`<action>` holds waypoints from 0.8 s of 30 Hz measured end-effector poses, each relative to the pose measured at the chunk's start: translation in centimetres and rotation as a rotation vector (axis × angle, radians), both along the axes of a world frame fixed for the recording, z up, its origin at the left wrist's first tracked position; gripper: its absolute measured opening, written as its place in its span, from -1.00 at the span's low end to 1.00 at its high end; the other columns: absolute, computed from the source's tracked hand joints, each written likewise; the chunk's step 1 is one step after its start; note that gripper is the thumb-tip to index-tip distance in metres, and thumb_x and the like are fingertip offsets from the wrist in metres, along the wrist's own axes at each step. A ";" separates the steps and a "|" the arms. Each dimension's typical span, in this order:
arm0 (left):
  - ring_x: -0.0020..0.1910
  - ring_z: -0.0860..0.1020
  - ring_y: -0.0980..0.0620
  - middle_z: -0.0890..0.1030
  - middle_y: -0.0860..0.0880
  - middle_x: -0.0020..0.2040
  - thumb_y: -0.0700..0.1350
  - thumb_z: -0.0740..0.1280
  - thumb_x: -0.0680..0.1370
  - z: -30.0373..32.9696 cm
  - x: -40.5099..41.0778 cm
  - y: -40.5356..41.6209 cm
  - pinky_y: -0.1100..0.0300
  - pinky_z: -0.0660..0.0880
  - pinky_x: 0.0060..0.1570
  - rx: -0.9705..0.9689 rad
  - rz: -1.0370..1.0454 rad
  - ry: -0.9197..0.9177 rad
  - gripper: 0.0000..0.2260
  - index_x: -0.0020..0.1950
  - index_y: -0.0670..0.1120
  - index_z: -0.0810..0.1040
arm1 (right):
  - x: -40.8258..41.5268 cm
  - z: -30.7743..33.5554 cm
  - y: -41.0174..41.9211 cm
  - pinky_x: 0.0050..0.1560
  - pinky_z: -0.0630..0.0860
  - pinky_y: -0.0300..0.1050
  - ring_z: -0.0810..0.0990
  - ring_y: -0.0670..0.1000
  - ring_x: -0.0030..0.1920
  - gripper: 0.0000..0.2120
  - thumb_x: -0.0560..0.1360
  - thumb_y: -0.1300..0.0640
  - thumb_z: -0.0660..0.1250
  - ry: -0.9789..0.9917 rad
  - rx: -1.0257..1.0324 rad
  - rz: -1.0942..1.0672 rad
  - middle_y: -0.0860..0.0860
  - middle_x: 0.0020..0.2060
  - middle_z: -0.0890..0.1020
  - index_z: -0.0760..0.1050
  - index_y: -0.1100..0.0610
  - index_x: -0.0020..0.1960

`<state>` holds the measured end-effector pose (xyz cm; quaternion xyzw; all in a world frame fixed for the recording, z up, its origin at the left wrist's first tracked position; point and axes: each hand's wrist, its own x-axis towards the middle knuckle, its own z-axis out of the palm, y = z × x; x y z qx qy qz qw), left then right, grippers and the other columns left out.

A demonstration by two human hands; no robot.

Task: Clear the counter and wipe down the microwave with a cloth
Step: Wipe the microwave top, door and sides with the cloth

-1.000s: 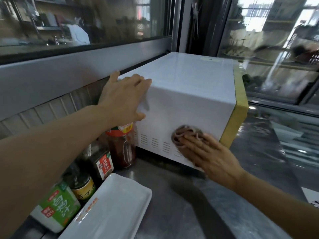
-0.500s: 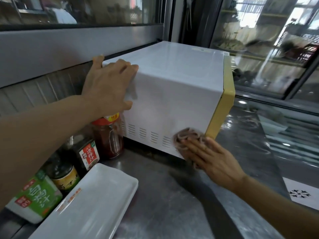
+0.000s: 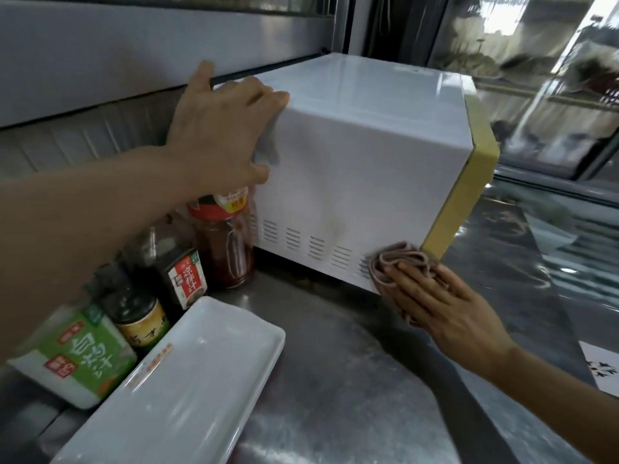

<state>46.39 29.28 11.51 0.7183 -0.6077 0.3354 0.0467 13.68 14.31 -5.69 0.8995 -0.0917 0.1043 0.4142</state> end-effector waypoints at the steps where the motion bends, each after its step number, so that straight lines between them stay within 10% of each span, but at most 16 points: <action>1: 0.20 0.48 -0.21 0.44 -0.18 0.33 0.07 0.48 0.30 0.0 0.1 0.0 -0.22 0.00 0.39 0.000 -0.005 0.008 -0.23 0.44 -0.13 0.29 | 0.5 0.0 0.3 0.51 -0.19 0.08 -0.13 0.09 0.54 -0.40 0.45 0.18 0.02 -0.001 0.022 -0.012 0.10 0.49 0.18 0.15 0.15 0.50; 5: 0.28 0.43 -0.15 0.40 -0.13 0.36 0.10 0.44 0.32 0.0 0.7 0.2 -0.20 -0.06 0.40 0.027 -0.023 0.007 -0.21 0.47 -0.08 0.24 | 7.3 0.6 2.0 0.48 -0.22 0.09 -0.06 0.08 0.52 -0.35 0.42 0.15 0.17 0.046 0.045 0.044 0.06 0.50 0.09 0.14 0.13 0.50; 9: 0.30 0.41 -0.13 0.37 -0.11 0.39 0.14 0.42 0.32 0.1 0.7 0.1 -0.20 -0.09 0.41 0.044 -0.020 0.009 -0.18 0.49 -0.05 0.18 | 15.2 0.4 3.7 0.27 -0.60 0.14 -0.53 0.08 0.34 -0.41 0.60 0.11 -0.03 0.169 0.111 0.003 0.07 0.38 -0.44 -0.24 0.12 0.53; 15: 0.32 0.39 -0.12 0.35 -0.10 0.39 0.13 0.42 0.34 0.3 0.6 0.0 -0.21 -0.12 0.41 0.050 -0.027 0.040 -0.20 0.50 -0.03 0.17 | 8.7 0.8 2.3 0.48 -0.16 0.11 0.03 0.08 0.51 -0.37 0.40 0.16 0.14 0.026 0.008 0.013 0.05 0.48 0.13 0.19 0.13 0.48; 22: 0.29 0.41 -0.10 0.37 -0.08 0.36 0.12 0.39 0.36 0.2 1.1 -0.4 -0.17 -0.14 0.42 0.029 -0.035 0.019 -0.25 0.48 0.01 0.18 | 9.8 0.7 2.4 0.48 -0.24 0.08 0.04 0.09 0.52 -0.38 0.43 0.18 -0.04 0.091 0.074 -0.002 0.06 0.49 0.17 0.13 0.14 0.49; 24: 0.27 0.43 -0.11 0.40 -0.08 0.34 0.12 0.38 0.37 0.2 1.1 -0.4 -0.17 -0.13 0.42 0.018 -0.031 0.007 -0.27 0.47 0.01 0.19 | 14.7 0.9 3.0 0.37 -0.54 0.10 -0.34 0.08 0.45 -0.43 0.52 0.16 -0.06 0.186 0.054 0.045 0.08 0.51 -0.12 -0.09 0.12 0.52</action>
